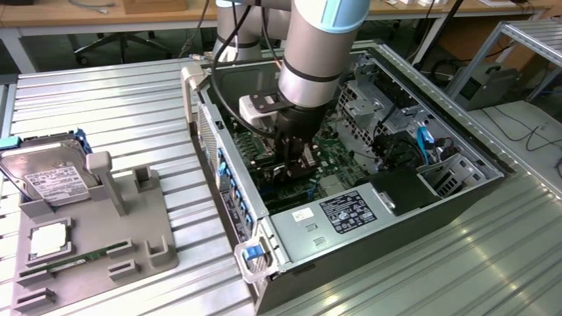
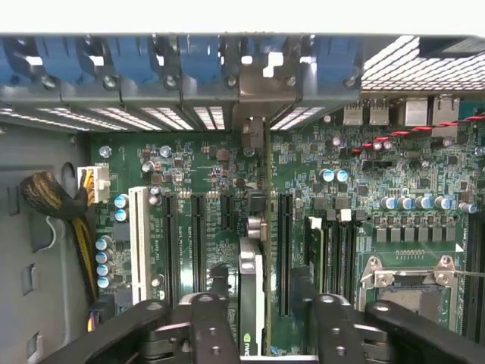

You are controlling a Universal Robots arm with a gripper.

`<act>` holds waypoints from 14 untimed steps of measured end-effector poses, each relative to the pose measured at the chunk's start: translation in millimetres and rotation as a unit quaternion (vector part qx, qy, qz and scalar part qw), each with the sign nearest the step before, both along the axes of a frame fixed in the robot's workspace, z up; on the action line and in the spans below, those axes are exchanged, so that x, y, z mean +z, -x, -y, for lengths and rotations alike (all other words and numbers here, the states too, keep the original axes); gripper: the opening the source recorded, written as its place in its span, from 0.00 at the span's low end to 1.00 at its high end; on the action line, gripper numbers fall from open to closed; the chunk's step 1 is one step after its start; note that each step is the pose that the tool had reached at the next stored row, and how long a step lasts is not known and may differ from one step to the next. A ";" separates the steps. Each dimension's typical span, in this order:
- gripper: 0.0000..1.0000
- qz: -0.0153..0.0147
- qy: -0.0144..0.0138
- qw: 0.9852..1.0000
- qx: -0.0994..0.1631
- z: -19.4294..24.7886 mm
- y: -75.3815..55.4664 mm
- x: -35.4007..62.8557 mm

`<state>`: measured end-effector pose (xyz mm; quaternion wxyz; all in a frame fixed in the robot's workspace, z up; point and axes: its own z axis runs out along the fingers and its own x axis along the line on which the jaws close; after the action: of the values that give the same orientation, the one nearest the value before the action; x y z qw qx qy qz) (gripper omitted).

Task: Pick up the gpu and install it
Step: 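Insert the gpu into the slot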

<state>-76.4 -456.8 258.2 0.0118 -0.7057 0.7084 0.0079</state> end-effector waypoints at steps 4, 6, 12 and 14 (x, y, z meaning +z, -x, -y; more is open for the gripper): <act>0.54 0.000 0.000 1.000 0.000 0.0 0.0 0.1; 0.54 0.000 0.000 1.000 0.000 0.0 0.0 0.0; 0.54 0.000 0.000 1.000 0.000 0.0 0.0 15.3; 0.54 0.000 0.000 1.000 0.000 0.0 0.0 24.6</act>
<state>-76.4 -456.8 282.7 0.0117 -0.7057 0.7084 0.0078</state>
